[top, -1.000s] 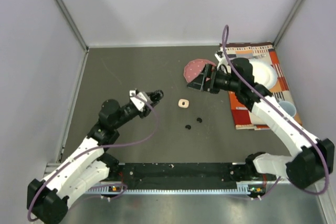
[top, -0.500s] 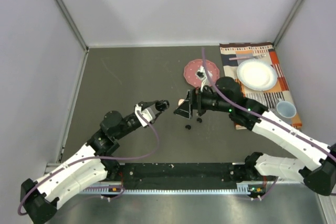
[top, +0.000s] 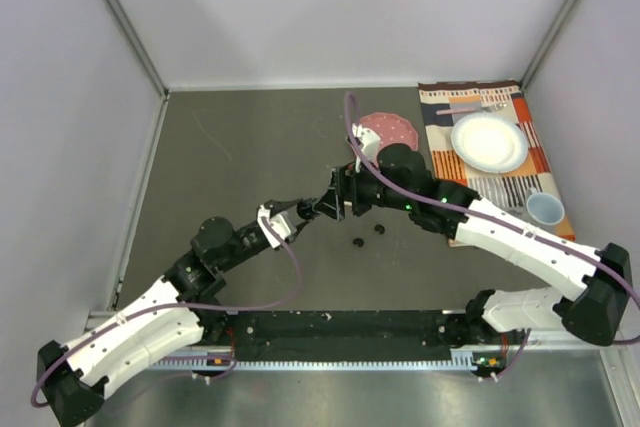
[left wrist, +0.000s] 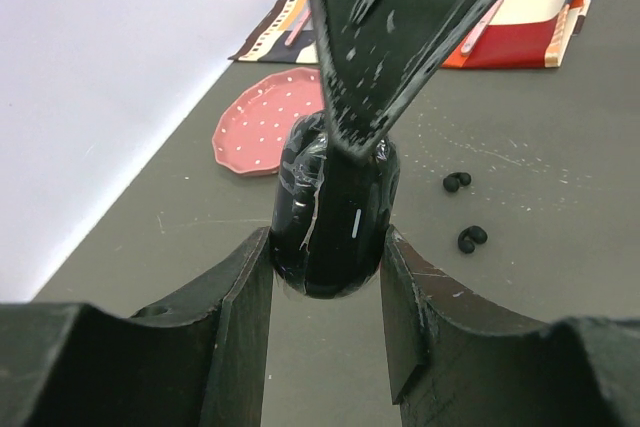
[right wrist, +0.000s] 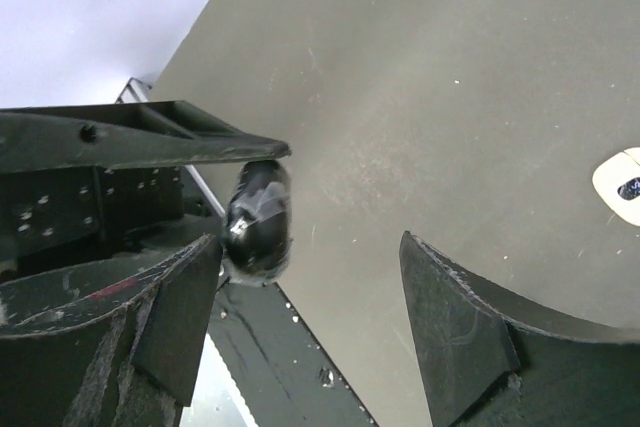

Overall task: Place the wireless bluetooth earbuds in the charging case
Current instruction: Pass from the left arm to the right

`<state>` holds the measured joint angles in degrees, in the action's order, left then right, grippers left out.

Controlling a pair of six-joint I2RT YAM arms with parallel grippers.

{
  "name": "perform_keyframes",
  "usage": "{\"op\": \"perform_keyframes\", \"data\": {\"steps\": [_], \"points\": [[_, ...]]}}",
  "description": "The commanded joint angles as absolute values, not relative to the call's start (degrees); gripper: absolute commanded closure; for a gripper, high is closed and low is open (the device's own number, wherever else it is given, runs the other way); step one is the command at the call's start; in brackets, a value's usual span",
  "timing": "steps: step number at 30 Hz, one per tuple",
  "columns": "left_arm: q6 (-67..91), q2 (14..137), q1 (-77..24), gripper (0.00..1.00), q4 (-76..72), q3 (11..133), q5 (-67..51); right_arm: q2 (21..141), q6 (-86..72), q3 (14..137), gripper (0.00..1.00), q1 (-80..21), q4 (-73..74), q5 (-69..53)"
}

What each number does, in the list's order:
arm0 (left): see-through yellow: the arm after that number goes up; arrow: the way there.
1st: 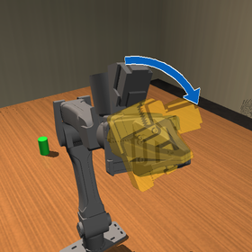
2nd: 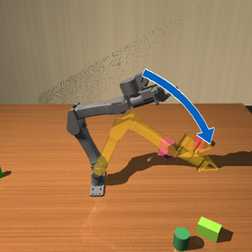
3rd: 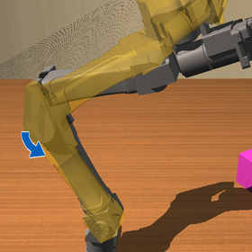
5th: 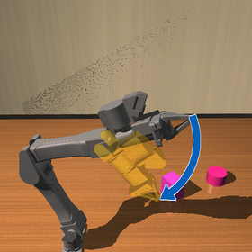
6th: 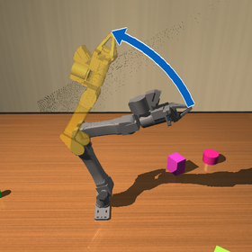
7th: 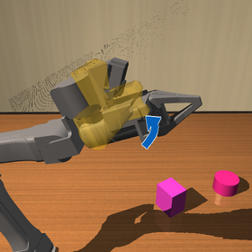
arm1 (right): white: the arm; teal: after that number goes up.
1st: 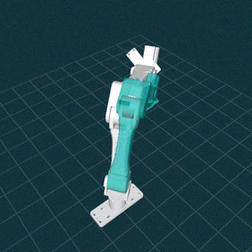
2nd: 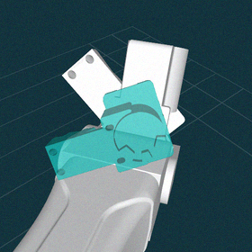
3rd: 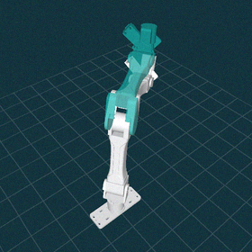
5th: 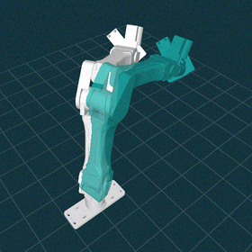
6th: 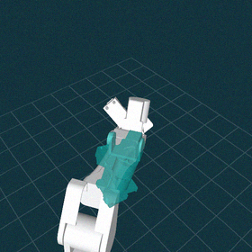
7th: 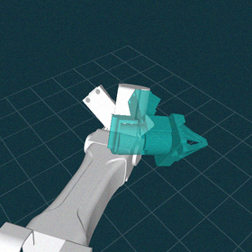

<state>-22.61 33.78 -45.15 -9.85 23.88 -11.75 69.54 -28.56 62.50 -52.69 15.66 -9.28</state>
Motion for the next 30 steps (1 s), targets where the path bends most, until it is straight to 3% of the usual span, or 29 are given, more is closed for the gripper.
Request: {"op": "perform_keyframes", "data": {"steps": [1,4,15,25,26,27,30], "points": [[-20.9,31.0,-45.8,1.0,-11.3,22.9,-11.7,71.9,-28.8,65.2,0.32,-53.3,13.4,-8.3],[-20.7,30.0,-45.9,1.0,-10.9,22.8,-11.8,73.0,-29.4,65.3,0.4,-53.3,12.3,-9.3],[-19.5,29.7,-46.0,1.0,-11.2,22.8,-12.1,74.7,-30.5,63.7,0.43,-53.3,9.2,-14.7],[-17.9,30.5,-46.1,0.99,-12.7,22.7,-12.5,72.6,-30.5,60.8,0.89,-53.3,5.2,-15.9],[-17.6,30.3,-46.1,0.96,-12.7,22.7,-12.5,72.3,-30.2,60.3,0.94,-53.3,4.5,-17.0],[-16.9,30.2,-46.1,0.87,-13.4,22.7,-12.7,71.9,-29.8,59.0,0.99,-53.3,3.8,-17.5],[-15.4,29.6,-46.2,0.78,-14.1,22.6,-13.3,69.4,-28.9,55.6,1.0,-53.3,0.4,-18.0]]}}
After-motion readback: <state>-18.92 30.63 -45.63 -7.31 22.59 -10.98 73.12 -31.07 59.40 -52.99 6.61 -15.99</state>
